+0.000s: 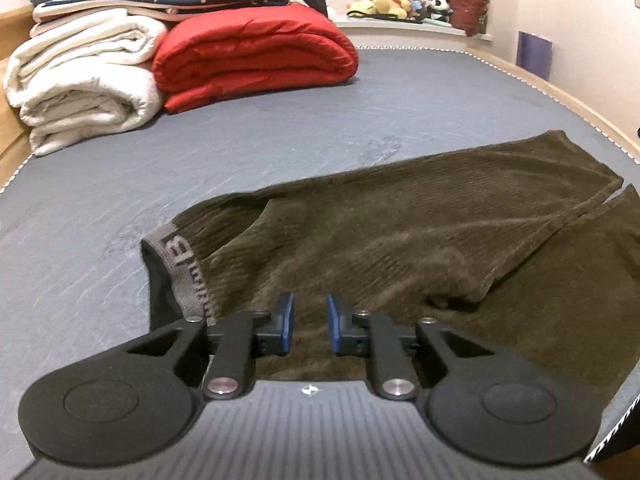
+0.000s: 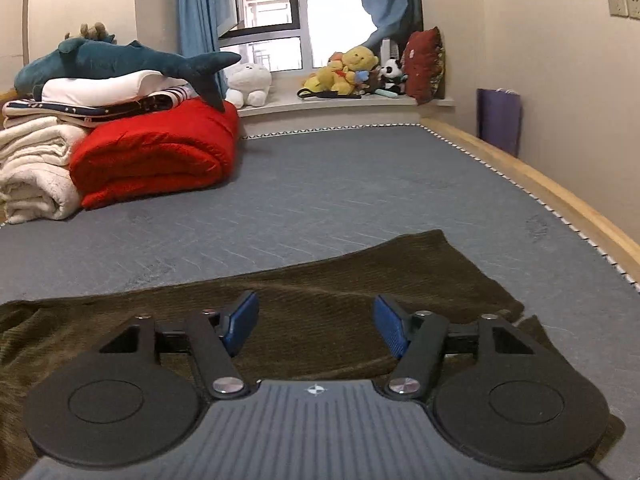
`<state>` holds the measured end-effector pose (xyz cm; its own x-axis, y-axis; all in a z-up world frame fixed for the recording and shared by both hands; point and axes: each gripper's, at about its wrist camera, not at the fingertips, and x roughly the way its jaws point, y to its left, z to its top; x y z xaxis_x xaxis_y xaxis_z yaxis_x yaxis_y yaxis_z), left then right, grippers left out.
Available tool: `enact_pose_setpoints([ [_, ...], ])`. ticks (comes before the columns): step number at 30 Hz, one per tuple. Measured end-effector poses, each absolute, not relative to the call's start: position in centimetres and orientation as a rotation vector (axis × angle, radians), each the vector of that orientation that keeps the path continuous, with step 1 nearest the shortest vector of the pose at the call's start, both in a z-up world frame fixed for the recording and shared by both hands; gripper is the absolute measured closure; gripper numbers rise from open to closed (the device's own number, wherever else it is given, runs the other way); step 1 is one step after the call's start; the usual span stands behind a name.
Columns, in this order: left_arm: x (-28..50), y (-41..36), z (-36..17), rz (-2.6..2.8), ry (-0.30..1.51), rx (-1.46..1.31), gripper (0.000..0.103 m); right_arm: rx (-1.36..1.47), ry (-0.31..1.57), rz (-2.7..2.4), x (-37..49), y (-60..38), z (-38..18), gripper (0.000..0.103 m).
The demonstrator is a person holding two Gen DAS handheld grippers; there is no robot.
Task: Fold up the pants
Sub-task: 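Grasp the grey striped waistband edge with the left gripper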
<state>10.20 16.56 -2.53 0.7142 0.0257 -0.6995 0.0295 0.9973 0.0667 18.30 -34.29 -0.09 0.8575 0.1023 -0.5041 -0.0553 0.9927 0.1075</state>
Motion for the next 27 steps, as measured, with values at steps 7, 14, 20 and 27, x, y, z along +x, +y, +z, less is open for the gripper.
enact_pose_setpoints([
  [7, 16.2, 17.8, -1.9, 0.038, 0.714, -0.020, 0.086, 0.135, 0.562, 0.087, 19.9, -35.1, -0.7, 0.071],
  [14, 25.3, 22.1, -4.7, 0.260, 0.802, -0.404, 0.051, 0.082, 0.573, 0.101, 20.4, -35.6, -1.1, 0.071],
  [20, 31.5, 23.8, -7.4, 0.528, 0.834, -0.620, 0.049, 0.076, 0.603, 0.095, 21.0, -36.5, -1.6, 0.071],
  [27, 33.9, 23.9, -9.7, 0.735, 0.919, -0.615, 0.093, 0.065, 0.628, 0.087, 21.6, -36.9, -2.0, 0.070],
])
